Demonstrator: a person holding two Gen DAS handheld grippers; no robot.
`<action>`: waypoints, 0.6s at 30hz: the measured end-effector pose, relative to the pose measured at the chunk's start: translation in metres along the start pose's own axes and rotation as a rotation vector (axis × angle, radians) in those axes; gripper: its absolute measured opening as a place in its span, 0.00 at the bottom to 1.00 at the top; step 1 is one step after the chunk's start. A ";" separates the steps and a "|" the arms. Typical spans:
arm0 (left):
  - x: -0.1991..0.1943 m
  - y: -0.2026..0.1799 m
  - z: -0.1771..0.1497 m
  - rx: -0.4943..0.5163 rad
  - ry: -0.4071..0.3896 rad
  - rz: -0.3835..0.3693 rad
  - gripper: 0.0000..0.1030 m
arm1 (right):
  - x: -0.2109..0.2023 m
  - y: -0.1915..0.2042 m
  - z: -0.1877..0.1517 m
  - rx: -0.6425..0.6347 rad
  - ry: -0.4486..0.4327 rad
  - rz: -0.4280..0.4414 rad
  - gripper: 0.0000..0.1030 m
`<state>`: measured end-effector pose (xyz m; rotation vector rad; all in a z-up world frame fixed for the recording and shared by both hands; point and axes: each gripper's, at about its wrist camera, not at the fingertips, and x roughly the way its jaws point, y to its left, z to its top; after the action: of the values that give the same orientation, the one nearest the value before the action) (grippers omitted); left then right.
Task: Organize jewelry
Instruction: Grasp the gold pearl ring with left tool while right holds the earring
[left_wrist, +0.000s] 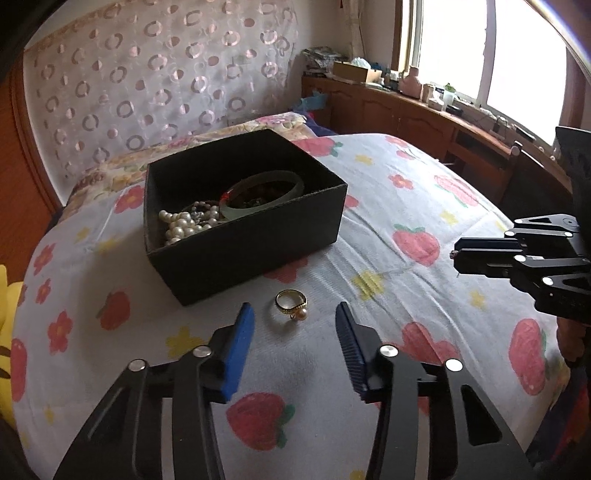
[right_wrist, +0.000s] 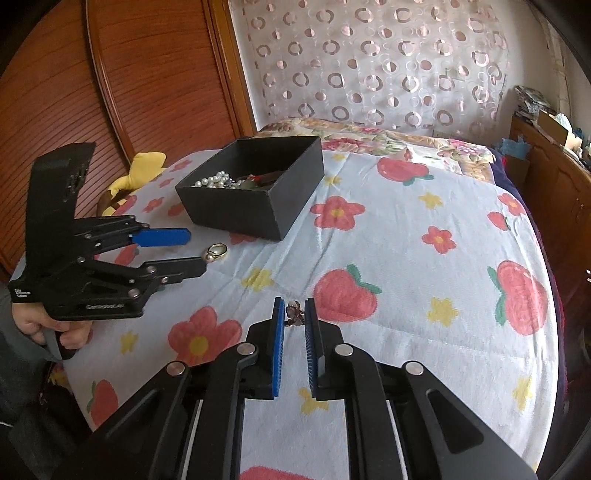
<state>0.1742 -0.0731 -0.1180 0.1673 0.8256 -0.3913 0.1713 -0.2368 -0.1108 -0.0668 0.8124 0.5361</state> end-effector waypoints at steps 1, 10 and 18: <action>0.002 0.000 0.001 0.002 0.003 0.004 0.38 | 0.000 0.000 0.000 0.000 0.000 0.001 0.12; 0.006 -0.007 0.001 0.019 0.013 0.002 0.10 | -0.003 0.005 -0.001 -0.002 -0.010 0.006 0.12; 0.008 -0.008 0.002 0.021 0.016 -0.004 0.07 | -0.005 0.009 0.001 -0.005 -0.012 0.010 0.12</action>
<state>0.1773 -0.0829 -0.1221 0.1885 0.8376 -0.4026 0.1653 -0.2311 -0.1057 -0.0644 0.8003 0.5470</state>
